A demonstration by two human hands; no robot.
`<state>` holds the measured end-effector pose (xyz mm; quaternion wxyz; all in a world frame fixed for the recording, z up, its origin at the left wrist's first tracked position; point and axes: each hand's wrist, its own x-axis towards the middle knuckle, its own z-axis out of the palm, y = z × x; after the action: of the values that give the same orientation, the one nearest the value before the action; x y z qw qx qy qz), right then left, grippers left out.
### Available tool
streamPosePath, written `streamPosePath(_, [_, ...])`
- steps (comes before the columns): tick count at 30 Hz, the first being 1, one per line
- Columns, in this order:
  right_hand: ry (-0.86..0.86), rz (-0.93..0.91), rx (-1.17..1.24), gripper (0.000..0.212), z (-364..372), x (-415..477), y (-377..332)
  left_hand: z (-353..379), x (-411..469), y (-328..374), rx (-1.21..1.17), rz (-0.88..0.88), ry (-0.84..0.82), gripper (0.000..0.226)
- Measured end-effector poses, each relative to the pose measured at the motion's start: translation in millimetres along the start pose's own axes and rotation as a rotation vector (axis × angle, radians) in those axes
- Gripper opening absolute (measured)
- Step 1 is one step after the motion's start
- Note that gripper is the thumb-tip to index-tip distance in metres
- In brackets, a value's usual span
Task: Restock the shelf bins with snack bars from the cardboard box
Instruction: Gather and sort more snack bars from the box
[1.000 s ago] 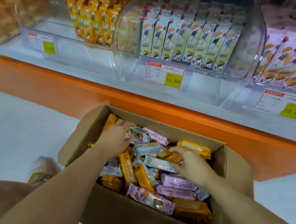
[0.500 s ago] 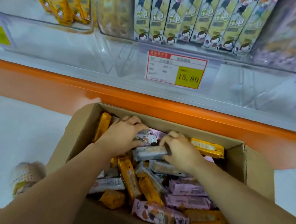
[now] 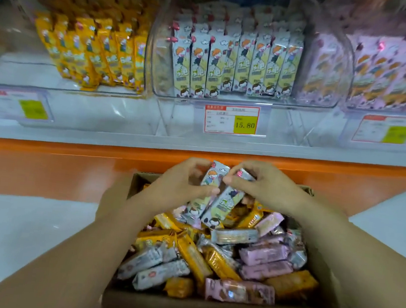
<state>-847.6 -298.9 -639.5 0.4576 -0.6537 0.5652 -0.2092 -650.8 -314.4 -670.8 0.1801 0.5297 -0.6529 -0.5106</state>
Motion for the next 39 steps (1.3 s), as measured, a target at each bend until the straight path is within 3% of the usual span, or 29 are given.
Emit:
streamPosePath(2, [0.008, -0.015, -0.005, 0.024, -5, -10, -17, -2, -8, 12, -0.096, 0.0, -0.048, 0.064])
streamPosePath(4, [0.026, -0.009, 0.027, 0.021, -12, -19, -33, -5, -17, 27, -0.164, 0.043, -0.069, 0.05])
streamPosePath(8, [0.024, -0.018, -0.04, 0.032, -24, -39, -64, -10, -36, 61, -0.155, 0.155, -0.046, 0.049])
streamPosePath(16, [0.036, -0.114, -0.036, 0.027, -49, -72, -117, -28, -73, 114, 0.063, 0.414, 0.213, 0.051])
streamPosePath(21, [0.171, -0.256, -0.097, 0.015, -51, -66, -142, -50, -76, 133, 0.163, 0.56, 0.315, 0.054])
streamPosePath(24, [0.317, -0.319, -0.23, 0.026, -60, -50, -148, -74, -67, 133, 0.204, 0.627, 0.432, 0.052])
streamPosePath(27, [0.528, -0.314, -0.312, 0.037, -78, -23, -146, -102, -52, 118, 0.232, 0.603, 0.607, 0.043])
streamPosePath(29, [0.565, -0.258, -0.382, 0.042, -89, 2, -139, -116, -40, 107, 0.283, 0.556, 0.68, 0.032])
streamPosePath(34, [0.393, -0.017, -0.559, 0.066, -91, 70, -110, -130, -9, 91, 0.257, 0.441, 0.652, 0.032])
streamPosePath(39, [0.401, -0.026, -0.67, 0.057, -87, 111, -104, -128, 0, 89, 0.127, 0.428, 0.672, 0.029])
